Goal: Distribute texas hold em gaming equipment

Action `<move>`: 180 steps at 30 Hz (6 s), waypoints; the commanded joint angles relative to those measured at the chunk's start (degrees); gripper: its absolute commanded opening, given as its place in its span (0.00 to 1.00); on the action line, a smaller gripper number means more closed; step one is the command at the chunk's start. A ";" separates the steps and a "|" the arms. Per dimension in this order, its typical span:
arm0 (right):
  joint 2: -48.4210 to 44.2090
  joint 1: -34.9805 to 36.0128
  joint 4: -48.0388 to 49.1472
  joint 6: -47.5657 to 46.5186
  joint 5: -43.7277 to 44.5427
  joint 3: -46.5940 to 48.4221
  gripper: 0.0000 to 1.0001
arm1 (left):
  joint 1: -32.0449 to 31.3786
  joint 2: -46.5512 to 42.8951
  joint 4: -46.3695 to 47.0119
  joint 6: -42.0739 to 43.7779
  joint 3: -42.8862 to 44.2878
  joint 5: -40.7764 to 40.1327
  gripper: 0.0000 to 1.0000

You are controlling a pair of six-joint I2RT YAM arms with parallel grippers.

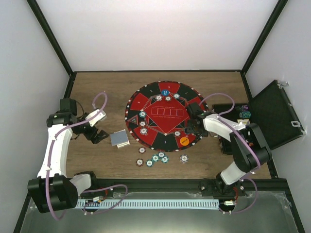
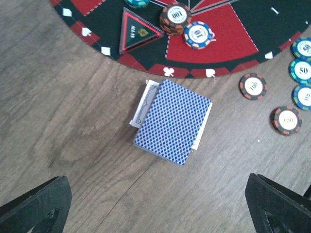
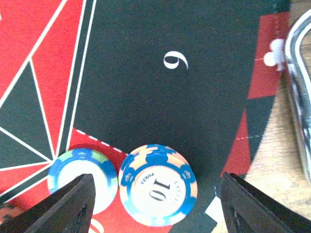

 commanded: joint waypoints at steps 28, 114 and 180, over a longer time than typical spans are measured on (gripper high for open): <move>-11.22 15.92 9.65 -0.58 -25.52 6.43 0.99 | -11.80 0.40 15.52 21.21 -17.75 -5.95 1.00; -13.65 18.75 7.80 0.76 -22.22 4.89 0.87 | -16.67 18.27 32.49 16.61 -21.21 -14.63 0.90; 0.77 27.33 43.01 17.58 -55.02 6.06 0.76 | -24.66 -4.01 9.34 11.68 -8.84 -4.94 0.04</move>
